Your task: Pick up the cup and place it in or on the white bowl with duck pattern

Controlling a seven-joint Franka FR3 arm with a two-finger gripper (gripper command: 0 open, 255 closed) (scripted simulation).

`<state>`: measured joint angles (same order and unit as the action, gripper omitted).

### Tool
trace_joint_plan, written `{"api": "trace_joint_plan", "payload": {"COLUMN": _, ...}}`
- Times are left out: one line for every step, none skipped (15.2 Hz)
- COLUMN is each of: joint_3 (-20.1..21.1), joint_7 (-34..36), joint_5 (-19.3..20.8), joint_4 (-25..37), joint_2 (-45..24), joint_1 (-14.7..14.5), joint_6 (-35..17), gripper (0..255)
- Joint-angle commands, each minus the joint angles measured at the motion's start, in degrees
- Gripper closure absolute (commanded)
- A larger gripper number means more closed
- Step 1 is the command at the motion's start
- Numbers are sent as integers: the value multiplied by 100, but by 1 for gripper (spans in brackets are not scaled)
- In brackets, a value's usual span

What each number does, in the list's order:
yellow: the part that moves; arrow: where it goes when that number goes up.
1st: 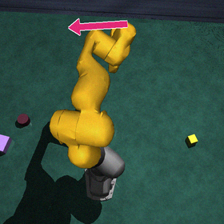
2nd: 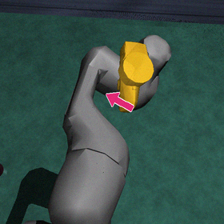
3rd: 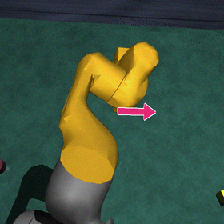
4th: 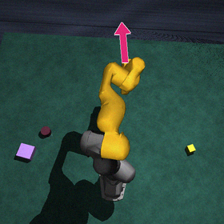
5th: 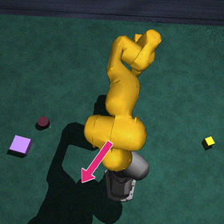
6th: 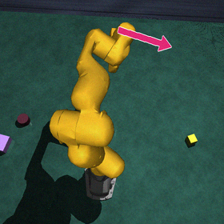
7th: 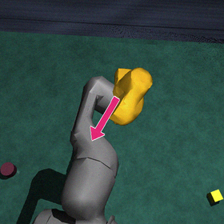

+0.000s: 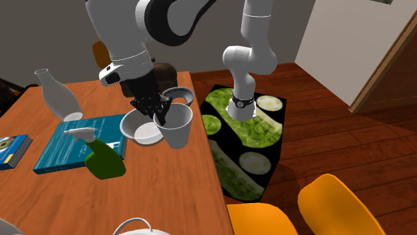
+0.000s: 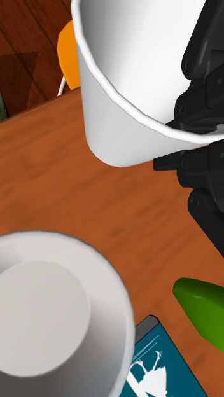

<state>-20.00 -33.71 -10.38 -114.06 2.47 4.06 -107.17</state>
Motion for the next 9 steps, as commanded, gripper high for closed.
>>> {"api": "trace_joint_plan", "payload": {"joint_3": -66, "joint_7": -86, "joint_5": 100, "joint_4": -178, "joint_2": 229, "joint_1": 70, "joint_6": 55, "gripper": 255}}
{"api": "trace_joint_plan", "payload": {"joint_3": -114, "joint_7": -157, "joint_5": 165, "joint_4": -303, "joint_2": 368, "joint_1": 122, "joint_6": 72, "gripper": 255}}
{"api": "trace_joint_plan", "payload": {"joint_3": -164, "joint_7": -228, "joint_5": 231, "joint_4": -421, "joint_2": 504, "joint_1": 176, "joint_6": 93, "gripper": 255}}
{"api": "trace_joint_plan", "payload": {"joint_3": -214, "joint_7": -301, "joint_5": 299, "joint_4": -532, "joint_2": 636, "joint_1": 232, "joint_6": 117, "gripper": 255}}
{"api": "trace_joint_plan", "payload": {"joint_3": -266, "joint_7": -375, "joint_5": 368, "joint_4": -636, "joint_2": 765, "joint_1": 289, "joint_6": 145, "gripper": 255}}
{"api": "trace_joint_plan", "payload": {"joint_3": -319, "joint_7": -450, "joint_5": 438, "joint_4": -733, "joint_2": 890, "joint_1": 349, "joint_6": 176, "gripper": 255}}
{"api": "trace_joint_plan", "payload": {"joint_3": -373, "joint_7": -527, "joint_5": 509, "joint_4": -823, "joint_2": 1011, "joint_1": 410, "joint_6": 210, "gripper": 255}}
{"api": "trace_joint_plan", "payload": {"joint_3": -429, "joint_7": -606, "joint_5": 581, "joint_4": -906, "joint_2": 1129, "joint_1": 473, "joint_6": 247, "gripper": 255}}
{"api": "trace_joint_plan", "payload": {"joint_3": -486, "joint_7": -687, "joint_5": 653, "joint_4": -982, "joint_2": 1243, "joint_1": 537, "joint_6": 286, "gripper": 255}}
